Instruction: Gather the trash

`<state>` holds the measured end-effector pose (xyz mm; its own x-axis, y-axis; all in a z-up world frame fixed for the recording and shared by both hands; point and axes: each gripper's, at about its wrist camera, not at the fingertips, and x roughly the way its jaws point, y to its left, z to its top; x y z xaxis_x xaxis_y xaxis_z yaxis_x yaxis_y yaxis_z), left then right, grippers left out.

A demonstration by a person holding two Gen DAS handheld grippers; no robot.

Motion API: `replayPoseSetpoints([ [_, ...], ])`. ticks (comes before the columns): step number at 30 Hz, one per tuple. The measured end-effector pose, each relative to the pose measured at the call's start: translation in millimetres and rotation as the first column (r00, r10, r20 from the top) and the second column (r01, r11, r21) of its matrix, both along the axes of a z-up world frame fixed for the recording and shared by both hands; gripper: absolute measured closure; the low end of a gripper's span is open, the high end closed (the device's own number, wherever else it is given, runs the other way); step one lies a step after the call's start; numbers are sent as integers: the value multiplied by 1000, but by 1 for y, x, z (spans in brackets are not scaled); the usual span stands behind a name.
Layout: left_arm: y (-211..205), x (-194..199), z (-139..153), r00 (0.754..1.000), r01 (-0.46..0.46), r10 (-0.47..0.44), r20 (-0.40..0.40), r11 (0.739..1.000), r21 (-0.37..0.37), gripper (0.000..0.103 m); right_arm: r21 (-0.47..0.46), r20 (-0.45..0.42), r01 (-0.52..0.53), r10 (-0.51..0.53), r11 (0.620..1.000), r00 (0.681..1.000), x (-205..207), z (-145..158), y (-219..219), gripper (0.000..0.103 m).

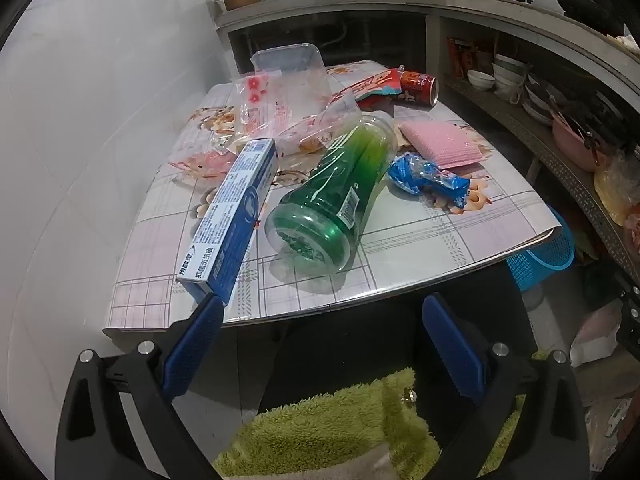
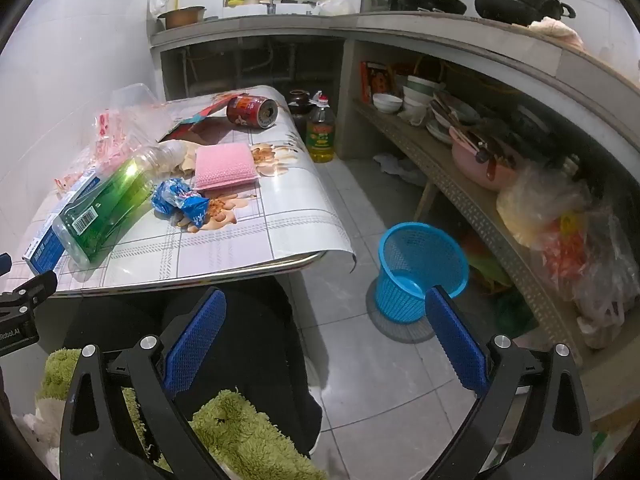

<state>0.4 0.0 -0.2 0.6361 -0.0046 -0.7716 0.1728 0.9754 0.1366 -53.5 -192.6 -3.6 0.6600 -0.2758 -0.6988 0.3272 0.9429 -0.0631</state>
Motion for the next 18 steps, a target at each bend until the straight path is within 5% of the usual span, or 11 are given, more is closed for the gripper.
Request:
replayPoseSetpoints([
  [18, 2, 2, -2, 1000, 0, 0, 5, 1000, 2, 5, -3, 9, 1, -1, 1000, 1000, 2, 1, 0, 7],
])
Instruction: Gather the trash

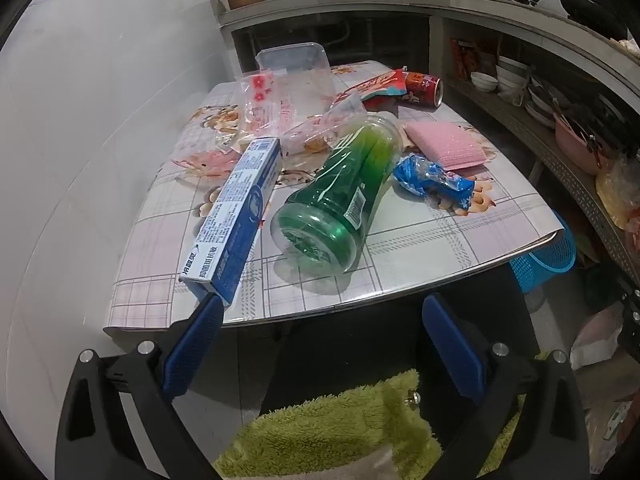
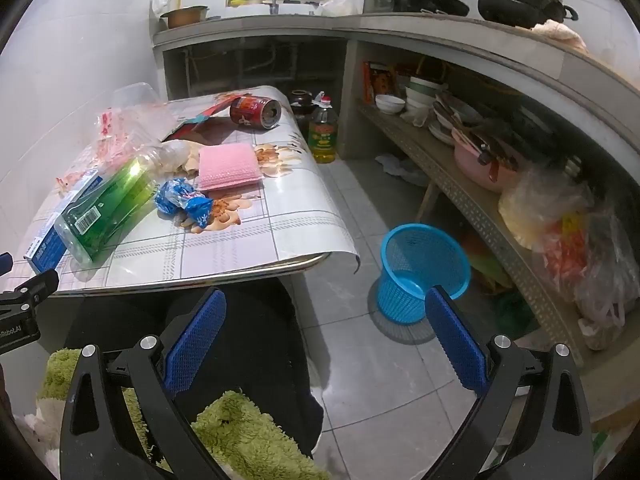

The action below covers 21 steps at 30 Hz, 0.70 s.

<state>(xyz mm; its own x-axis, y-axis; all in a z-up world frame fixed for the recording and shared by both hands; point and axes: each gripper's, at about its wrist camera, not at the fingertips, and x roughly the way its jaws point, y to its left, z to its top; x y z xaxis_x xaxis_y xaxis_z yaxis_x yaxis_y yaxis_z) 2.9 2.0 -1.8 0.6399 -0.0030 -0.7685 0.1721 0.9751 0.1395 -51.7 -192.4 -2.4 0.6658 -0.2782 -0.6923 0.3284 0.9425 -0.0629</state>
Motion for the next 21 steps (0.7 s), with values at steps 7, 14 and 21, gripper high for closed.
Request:
replayPoseSetpoints([
  [7, 3, 4, -1, 1000, -1, 1, -3, 1000, -3, 5, -3, 0, 0, 0, 1000, 1000, 0, 1, 1, 7],
  [14, 3, 3, -1, 1000, -3, 3, -2, 1000, -4, 5, -3, 1, -1, 1, 1000, 1000, 1, 1, 2, 7],
  [21, 6, 3, 1, 1000, -6, 6, -2, 1000, -8, 5, -5, 1, -1, 1, 1000, 1000, 2, 1, 3, 7],
])
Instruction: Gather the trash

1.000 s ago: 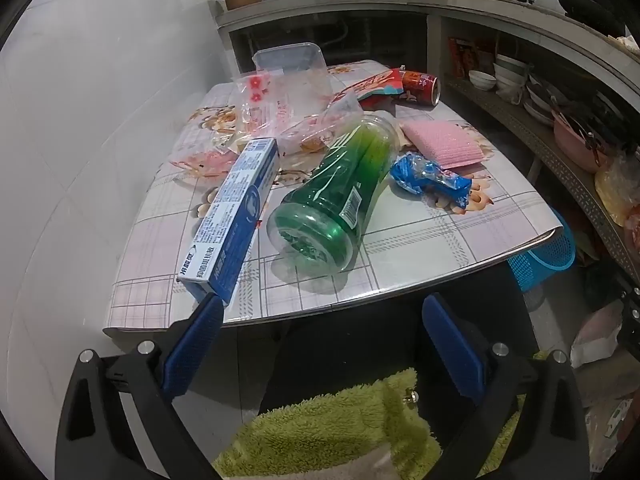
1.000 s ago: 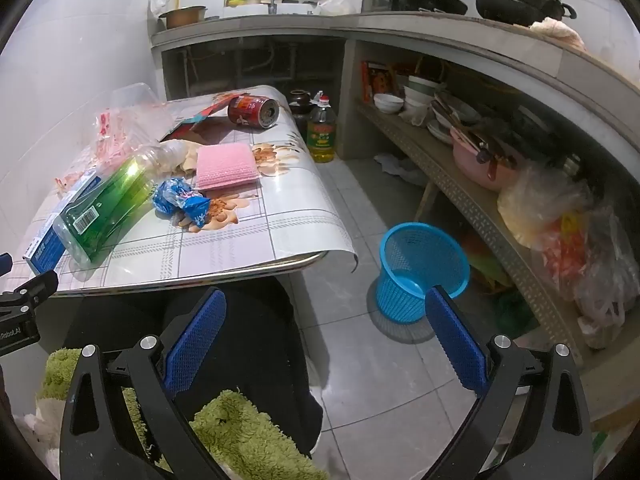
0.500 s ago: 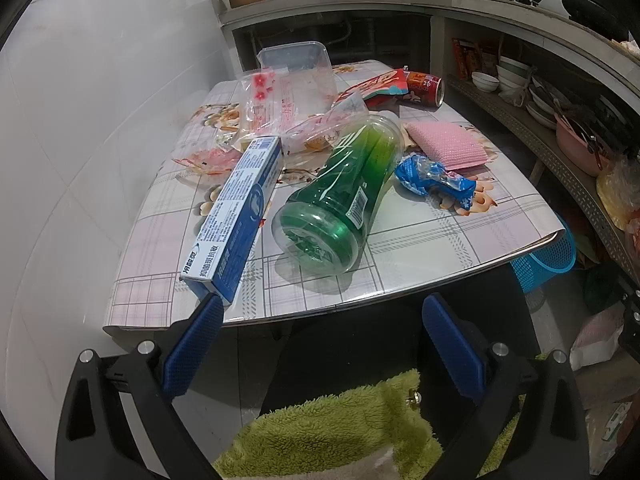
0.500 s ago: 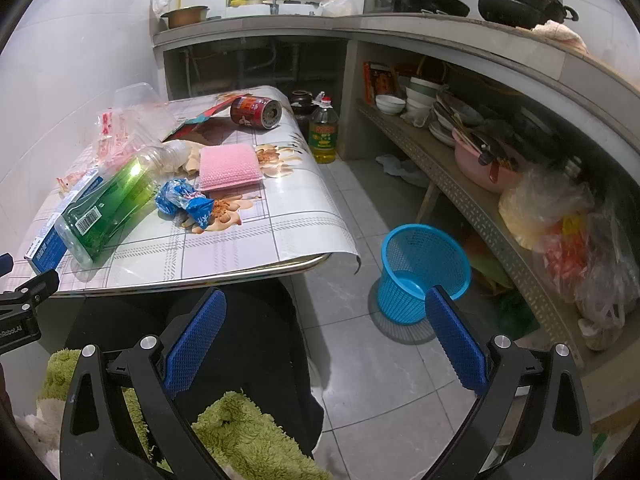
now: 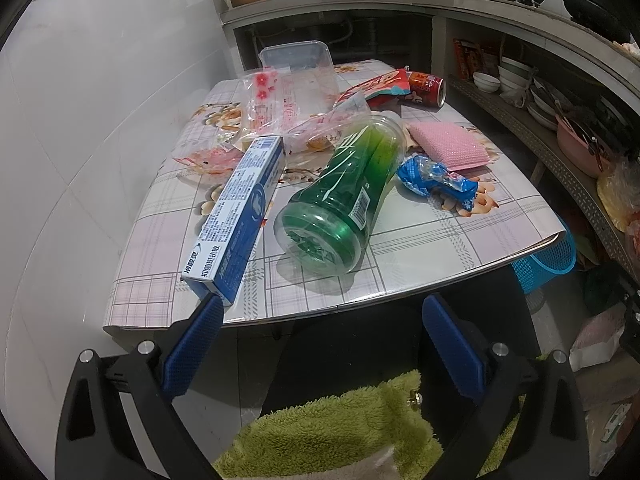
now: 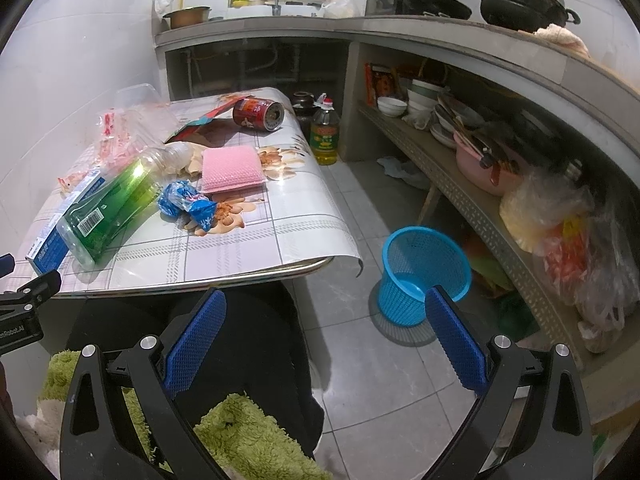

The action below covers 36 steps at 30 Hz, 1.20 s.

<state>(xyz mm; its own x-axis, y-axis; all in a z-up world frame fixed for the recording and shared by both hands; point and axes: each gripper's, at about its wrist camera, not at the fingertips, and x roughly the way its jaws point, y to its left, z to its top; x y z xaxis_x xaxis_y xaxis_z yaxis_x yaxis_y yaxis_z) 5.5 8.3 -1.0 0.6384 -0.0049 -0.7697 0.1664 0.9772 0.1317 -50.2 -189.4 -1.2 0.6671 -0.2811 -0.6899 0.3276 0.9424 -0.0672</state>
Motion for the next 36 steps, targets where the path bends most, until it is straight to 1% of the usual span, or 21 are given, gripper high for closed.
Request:
replayPoseSetpoints([
  [4, 0, 0, 0, 1000, -1, 1, 0, 1000, 0, 5, 0, 1, -1, 1, 1000, 1000, 0, -2, -1, 7],
  [5, 1, 1, 0, 1000, -1, 1, -1, 1000, 1, 5, 0, 1, 0, 0, 1000, 1000, 1, 4, 5, 7],
  [7, 1, 1, 0, 1000, -2, 2, -2, 1000, 0, 5, 2, 1, -1, 1, 1000, 1000, 1, 4, 6, 7],
  [30, 5, 2, -2, 1000, -3, 3, -5, 1000, 1, 5, 2, 1, 0, 0, 1000, 1000, 2, 2, 5, 7],
  [36, 6, 3, -3, 1000, -4, 4, -6, 1000, 6, 5, 4, 0, 3, -3, 1000, 1000, 11, 0, 11, 7],
])
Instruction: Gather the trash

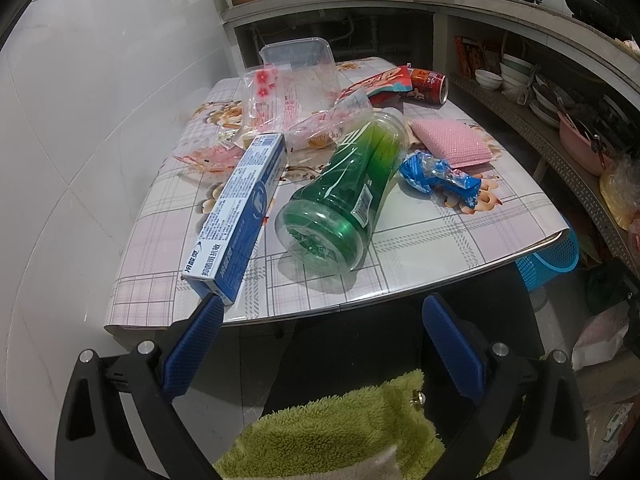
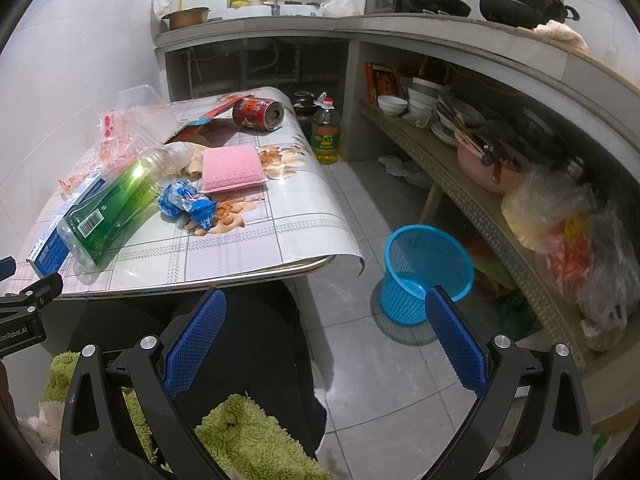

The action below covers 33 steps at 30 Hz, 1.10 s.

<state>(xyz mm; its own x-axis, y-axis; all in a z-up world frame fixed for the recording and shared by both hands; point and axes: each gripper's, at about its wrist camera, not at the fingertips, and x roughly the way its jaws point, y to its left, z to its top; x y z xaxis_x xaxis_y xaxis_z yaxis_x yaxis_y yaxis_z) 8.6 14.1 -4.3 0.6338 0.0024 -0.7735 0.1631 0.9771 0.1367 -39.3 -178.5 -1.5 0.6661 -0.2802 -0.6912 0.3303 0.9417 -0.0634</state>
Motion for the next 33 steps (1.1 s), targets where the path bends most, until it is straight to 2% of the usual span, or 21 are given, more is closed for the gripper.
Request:
replayPoseSetpoints([
  [13, -1, -1, 0, 1000, -6, 6, -2, 1000, -3, 5, 5, 8, 3, -3, 1000, 1000, -4, -2, -9, 7],
  [18, 6, 1, 4, 1000, 0, 1, 28, 1000, -23, 5, 23, 26, 14, -15, 1000, 1000, -3, -3, -10, 7],
  [26, 34, 10, 16, 994, 3, 7, 112, 996, -94, 5, 65, 88, -19, 14, 998, 996, 9, 1, -2, 7],
  [31, 55, 26, 22, 986, 55, -29, 162, 987, -153, 5, 49, 154, -81, 72, 996, 985, 24, 8, 8, 7],
  [33, 66, 34, 22, 981, 86, -52, 189, 980, -180, 5, 38, 155, -112, 105, 993, 982, 35, 9, 14, 7],
])
